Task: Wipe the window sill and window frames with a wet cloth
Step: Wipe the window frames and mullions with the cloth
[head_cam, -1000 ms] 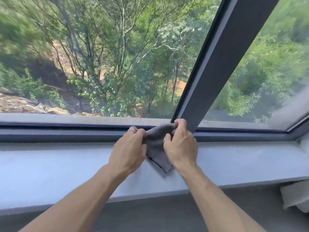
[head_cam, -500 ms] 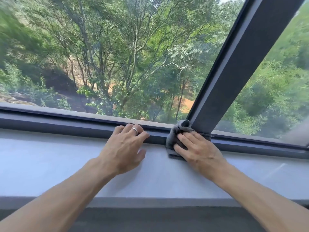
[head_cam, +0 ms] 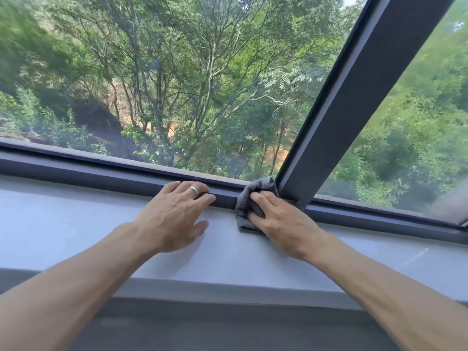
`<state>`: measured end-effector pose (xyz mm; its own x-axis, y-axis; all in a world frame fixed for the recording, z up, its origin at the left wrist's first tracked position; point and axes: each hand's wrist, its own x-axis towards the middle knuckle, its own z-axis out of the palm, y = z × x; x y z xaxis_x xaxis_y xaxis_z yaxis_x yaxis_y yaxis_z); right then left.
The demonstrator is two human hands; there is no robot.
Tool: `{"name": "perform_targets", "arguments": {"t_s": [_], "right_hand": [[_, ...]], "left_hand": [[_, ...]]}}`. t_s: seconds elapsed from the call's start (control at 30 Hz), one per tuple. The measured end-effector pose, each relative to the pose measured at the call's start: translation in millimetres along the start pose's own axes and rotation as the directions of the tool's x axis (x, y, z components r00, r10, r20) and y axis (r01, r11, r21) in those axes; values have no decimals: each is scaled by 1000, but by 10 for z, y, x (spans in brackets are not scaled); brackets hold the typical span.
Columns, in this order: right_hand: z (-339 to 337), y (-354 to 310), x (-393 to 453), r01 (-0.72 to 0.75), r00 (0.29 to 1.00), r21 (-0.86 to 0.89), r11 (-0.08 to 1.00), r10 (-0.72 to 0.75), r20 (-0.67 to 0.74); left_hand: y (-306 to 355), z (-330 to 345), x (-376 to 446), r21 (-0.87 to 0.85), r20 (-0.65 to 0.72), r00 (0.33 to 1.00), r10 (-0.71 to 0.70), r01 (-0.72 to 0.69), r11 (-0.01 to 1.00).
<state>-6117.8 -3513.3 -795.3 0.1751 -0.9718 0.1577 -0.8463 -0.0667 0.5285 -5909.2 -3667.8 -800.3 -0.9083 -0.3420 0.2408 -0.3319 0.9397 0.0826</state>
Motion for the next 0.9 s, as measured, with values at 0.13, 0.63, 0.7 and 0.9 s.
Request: {"name": "perform_targets", "arguments": {"t_s": [0.13,0.63,0.7,0.9], "right_hand": [[34,-84,69,-69,998,198,978,70,-1],[35,-82,-117,-206,932,334,920,289,-220],[56,-91,-209,-223,925,230,947,280,-256],[122,-307,469,-92,941,293,952,179,-286]], "left_hand": [[4,9,-18,46,11,1000,7,-7,999],[220,-23,-127,79,10,998,-66,65,995],[258,-18,-114,79,6,996,-84,83,993],[165,-7,-181,154,-2,991,-135,133,979]]}}
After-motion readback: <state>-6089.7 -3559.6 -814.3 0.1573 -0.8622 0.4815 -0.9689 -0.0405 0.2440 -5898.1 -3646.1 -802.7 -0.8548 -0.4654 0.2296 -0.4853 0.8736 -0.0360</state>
